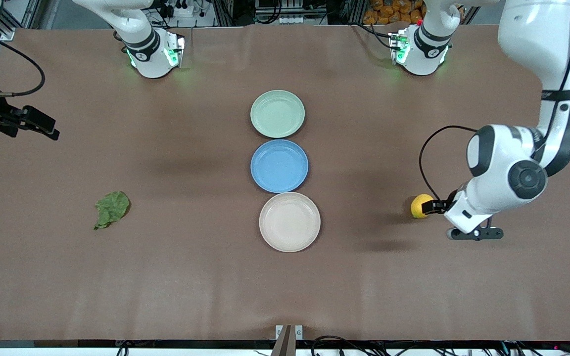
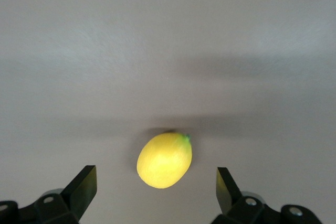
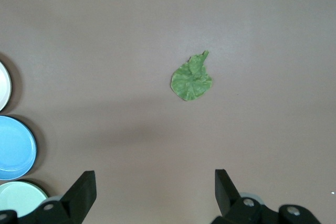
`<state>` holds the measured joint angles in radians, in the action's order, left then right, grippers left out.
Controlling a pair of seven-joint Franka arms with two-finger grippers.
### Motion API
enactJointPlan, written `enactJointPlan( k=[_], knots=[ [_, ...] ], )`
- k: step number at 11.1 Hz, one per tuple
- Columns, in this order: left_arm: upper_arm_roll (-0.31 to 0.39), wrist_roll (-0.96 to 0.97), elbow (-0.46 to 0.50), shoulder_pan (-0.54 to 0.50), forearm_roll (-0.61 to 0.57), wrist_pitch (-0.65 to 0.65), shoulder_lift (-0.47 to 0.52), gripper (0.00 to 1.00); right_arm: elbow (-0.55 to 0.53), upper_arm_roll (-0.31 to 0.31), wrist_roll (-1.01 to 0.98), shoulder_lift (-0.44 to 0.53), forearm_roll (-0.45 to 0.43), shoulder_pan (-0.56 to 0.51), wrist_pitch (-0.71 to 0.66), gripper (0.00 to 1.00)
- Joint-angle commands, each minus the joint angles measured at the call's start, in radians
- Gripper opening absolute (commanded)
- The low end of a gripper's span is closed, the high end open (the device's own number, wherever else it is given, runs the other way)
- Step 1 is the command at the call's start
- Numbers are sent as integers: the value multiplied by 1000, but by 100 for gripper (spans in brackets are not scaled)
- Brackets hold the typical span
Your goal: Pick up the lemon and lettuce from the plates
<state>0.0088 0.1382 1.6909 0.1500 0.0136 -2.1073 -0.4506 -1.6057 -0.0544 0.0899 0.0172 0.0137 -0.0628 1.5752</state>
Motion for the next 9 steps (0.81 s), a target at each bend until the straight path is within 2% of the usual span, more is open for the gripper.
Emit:
enactJointPlan(
  k=[1,3,5,6,7,8,9],
  knots=[
    [5,9,26,-1,-21,73,143,100,47,8,-1,12,0,1,-29,100],
    [5,0,29,-3,-55,221,240,100,49,11,-4,23,0,4,-41,100],
    [2,-5,52,-23,-58,295,329,100,49,25,-4,26,-1,23,-58,100],
    [-1,-5,96,-33,-57,297,387,100,49,48,-4,29,-1,44,-58,100],
    [-39,-9,148,-91,-57,297,455,100,49,57,-4,29,0,47,-58,100],
    [-96,-23,154,-156,-57,299,469,100,50,59,-6,29,0,49,-58,100],
    [-108,-32,145,-165,-55,300,471,100,50,59,-6,29,0,49,-58,100]
  ],
)
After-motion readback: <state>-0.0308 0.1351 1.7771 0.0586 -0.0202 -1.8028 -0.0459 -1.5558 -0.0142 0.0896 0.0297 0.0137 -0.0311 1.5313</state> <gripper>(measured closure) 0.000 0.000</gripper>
